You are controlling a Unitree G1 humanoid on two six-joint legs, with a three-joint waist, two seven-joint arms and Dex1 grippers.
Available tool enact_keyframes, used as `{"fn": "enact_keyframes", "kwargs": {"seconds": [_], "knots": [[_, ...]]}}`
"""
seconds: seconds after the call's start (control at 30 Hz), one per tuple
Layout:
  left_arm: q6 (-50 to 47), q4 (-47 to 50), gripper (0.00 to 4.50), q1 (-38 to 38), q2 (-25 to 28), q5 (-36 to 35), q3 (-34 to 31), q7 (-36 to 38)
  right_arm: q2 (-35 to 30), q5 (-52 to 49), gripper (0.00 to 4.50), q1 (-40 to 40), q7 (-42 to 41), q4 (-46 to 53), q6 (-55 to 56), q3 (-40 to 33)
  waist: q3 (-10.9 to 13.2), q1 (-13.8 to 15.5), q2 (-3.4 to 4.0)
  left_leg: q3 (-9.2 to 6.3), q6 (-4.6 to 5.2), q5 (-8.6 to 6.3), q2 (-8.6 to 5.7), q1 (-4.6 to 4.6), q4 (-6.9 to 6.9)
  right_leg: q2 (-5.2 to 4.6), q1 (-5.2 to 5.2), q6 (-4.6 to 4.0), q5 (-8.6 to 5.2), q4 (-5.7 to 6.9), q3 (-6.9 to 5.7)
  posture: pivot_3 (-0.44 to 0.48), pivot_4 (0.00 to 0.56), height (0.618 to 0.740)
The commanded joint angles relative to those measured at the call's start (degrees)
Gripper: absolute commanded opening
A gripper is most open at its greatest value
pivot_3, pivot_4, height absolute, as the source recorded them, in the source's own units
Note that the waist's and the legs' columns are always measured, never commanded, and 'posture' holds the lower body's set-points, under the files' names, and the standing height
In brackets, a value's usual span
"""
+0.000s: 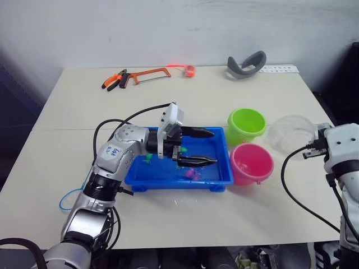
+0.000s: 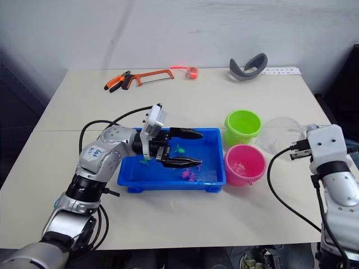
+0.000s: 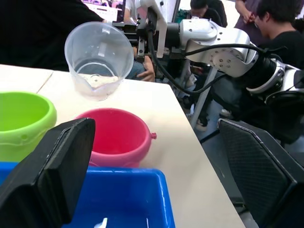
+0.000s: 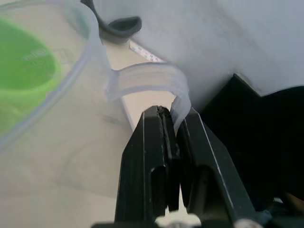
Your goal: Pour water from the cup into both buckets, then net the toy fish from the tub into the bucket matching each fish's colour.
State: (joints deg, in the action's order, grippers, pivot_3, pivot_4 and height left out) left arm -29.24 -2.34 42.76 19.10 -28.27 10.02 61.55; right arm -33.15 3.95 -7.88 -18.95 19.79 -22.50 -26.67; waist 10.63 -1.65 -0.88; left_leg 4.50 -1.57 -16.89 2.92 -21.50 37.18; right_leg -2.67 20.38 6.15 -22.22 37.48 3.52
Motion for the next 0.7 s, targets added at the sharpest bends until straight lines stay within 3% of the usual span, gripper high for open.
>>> {"fn": "enact_keyframes", "kwargs": {"seconds": [0.03,0.33,0.7], "knots": [[2.43,-0.97,4.50,2.10,-0.37,1.57,-1.00,-1.17,-2.98,0.79,0.02,-6.91,2.19,-6.17,-0.03,1.50,0.00,-0.11,0.00,0.04,0.00,0.00,-0.01,0.00,0.01,0.01,0.03,0.00,0.00,0.00,0.01,0.000,0.150,0.740],[4.41,-3.24,4.50,3.09,-1.05,3.44,-1.56,-2.99,-9.06,8.19,0.02,-21.76,4.80,-27.08,9.45,13.99,0.01,-0.20,-0.01,0.48,0.04,-0.01,0.16,-0.10,-0.11,0.02,0.47,0.00,0.00,0.13,0.10,0.000,0.150,0.740],[4.22,-1.66,4.50,1.71,-0.84,3.27,-2.20,-4.58,-14.11,21.64,0.02,-30.30,8.90,-36.86,24.79,28.00,0.01,-0.95,-0.01,0.79,0.05,-0.01,0.33,-0.63,0.16,0.04,1.24,0.00,0.00,0.50,0.25,0.000,0.150,0.740]]}}
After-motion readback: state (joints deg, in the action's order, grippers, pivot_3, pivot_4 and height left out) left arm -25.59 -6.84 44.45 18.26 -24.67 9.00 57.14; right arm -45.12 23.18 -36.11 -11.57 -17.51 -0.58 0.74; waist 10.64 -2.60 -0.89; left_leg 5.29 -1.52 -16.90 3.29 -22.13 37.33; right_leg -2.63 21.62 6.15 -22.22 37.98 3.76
